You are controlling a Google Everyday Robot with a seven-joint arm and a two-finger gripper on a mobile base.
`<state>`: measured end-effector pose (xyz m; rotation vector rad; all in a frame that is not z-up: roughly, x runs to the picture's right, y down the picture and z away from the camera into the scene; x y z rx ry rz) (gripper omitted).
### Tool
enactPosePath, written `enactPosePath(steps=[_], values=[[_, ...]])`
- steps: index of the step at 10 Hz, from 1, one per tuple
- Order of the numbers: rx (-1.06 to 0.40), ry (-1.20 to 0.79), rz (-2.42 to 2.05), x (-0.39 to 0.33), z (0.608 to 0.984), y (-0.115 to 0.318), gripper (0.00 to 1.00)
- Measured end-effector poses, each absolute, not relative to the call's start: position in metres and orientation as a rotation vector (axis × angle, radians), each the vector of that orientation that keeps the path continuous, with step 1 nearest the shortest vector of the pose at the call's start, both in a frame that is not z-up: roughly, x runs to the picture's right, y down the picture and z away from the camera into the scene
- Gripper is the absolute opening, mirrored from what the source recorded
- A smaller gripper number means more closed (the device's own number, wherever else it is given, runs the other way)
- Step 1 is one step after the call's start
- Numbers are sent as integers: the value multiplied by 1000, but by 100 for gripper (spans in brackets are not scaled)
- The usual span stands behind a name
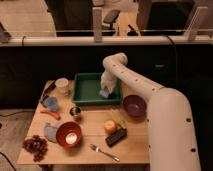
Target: Wipe tray with sponge
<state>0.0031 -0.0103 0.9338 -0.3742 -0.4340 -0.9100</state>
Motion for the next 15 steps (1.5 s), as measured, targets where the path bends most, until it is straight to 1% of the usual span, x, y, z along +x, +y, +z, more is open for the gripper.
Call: enactPosePath(steps=[5,8,11,15], values=[[-408,-412,-919,5,944,3,0],[-409,-383,-907,16,950,1,0],[-384,-346,-893,23,960,-6,0],[-289,-356,-878,17,975,-21,0]])
